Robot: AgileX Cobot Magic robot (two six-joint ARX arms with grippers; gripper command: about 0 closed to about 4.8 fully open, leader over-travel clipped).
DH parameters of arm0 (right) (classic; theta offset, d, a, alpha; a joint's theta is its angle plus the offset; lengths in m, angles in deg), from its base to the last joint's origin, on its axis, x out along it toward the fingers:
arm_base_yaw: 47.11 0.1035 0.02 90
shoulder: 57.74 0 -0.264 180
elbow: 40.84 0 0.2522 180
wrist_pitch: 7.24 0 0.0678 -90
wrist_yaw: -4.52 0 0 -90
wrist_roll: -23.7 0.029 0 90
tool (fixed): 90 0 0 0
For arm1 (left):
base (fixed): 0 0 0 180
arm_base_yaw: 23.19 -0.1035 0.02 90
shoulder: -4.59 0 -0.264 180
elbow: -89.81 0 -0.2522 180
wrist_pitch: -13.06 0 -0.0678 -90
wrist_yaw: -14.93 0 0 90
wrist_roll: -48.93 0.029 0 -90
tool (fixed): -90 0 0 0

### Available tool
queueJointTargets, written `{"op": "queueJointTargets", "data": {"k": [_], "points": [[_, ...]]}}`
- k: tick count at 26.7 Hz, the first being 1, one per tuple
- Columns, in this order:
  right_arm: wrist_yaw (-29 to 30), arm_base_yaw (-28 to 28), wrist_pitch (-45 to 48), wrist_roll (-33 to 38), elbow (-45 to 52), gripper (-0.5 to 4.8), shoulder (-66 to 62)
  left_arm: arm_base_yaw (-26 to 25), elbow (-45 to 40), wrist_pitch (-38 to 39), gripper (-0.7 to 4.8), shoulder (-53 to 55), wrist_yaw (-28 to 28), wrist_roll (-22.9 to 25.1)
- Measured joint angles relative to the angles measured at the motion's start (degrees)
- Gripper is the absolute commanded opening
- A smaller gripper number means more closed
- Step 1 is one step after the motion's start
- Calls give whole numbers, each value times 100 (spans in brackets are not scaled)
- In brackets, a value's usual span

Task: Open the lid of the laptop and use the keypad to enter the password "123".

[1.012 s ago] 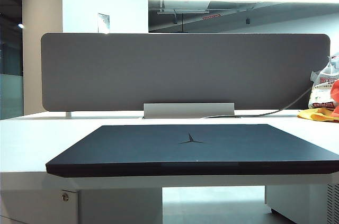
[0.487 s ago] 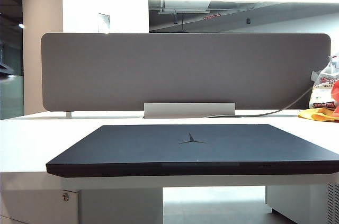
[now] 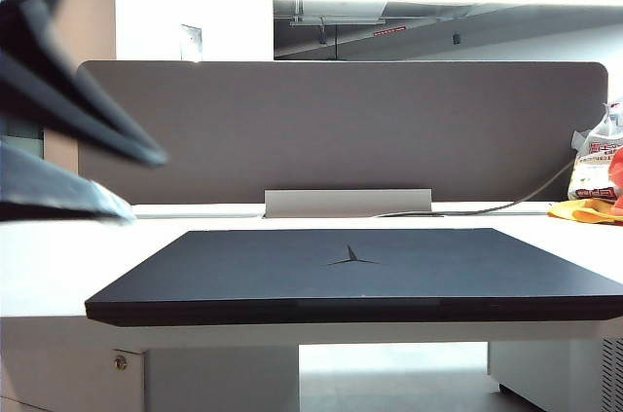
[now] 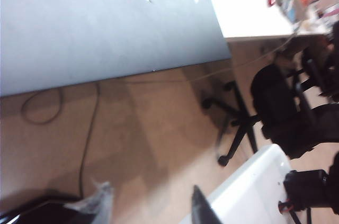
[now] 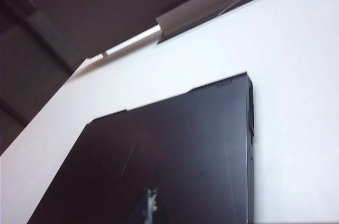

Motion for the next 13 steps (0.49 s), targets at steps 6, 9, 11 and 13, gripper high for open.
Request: {"op": "queueJointTargets", "data": {"k": [6, 9, 11, 13], "points": [[-9, 76, -643, 37, -2, -5, 0, 0, 507, -1134, 195, 2553, -1016, -774], [33, 72, -693, 39, -4, -5, 2, -4, 514, -2490, 202, 3519, -1281, -1276], [42, 72, -780, 39, -2, -5, 2, -22, 581, -2992, 253, 4009, -1517, -1506], [52, 70, -846, 39, -2, -5, 2, -22, 848, -3141, 256, 4503, -1685, -1550]]}}
